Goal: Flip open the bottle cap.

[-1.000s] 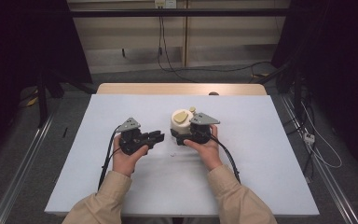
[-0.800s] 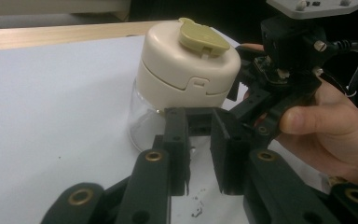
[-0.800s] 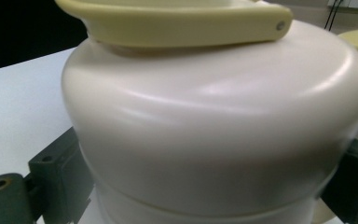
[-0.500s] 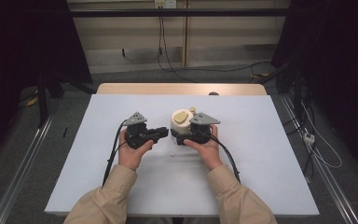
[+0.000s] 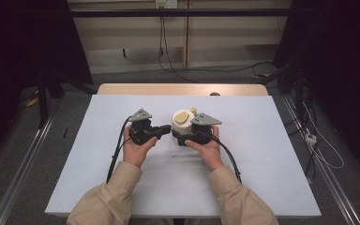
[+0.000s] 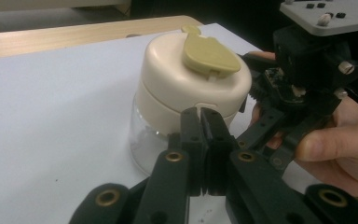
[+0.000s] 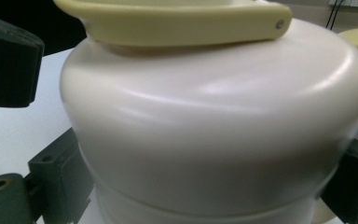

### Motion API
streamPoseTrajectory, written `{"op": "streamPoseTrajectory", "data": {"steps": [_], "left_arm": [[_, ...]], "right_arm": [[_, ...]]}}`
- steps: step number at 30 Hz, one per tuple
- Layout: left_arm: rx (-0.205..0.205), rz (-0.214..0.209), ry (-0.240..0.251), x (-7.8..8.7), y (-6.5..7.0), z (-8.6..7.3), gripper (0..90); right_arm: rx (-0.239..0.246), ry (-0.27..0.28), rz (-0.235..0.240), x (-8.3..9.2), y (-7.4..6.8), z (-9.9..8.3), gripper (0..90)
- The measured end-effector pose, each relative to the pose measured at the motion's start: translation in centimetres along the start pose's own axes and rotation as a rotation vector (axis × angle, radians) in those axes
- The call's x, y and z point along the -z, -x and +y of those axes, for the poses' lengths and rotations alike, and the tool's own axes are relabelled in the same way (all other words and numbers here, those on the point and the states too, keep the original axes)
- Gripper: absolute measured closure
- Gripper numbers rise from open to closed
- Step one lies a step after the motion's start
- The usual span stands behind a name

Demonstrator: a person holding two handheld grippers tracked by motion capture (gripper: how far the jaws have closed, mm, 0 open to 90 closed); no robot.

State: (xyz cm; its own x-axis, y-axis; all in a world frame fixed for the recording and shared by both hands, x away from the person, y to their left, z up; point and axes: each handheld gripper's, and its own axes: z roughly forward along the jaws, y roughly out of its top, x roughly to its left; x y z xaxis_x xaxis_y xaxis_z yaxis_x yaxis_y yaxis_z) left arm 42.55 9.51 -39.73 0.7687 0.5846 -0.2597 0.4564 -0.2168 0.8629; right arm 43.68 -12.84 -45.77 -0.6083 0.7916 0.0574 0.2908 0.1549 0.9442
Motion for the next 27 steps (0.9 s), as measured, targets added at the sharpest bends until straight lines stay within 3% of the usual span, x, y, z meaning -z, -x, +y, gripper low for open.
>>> {"op": "streamPoseTrajectory", "data": {"steps": [20,27], "left_arm": [[-0.023,0.015,-0.027,-0.8,0.4,1.4,90.0],[-0.015,0.020,-0.032,-0.9,0.4,1.7,90.0]], "right_arm": [[0.001,0.000,0.000,0.0,0.0,0.0,5.5],[0.000,-0.001,0.000,0.0,0.0,0.0,5.5]]}}
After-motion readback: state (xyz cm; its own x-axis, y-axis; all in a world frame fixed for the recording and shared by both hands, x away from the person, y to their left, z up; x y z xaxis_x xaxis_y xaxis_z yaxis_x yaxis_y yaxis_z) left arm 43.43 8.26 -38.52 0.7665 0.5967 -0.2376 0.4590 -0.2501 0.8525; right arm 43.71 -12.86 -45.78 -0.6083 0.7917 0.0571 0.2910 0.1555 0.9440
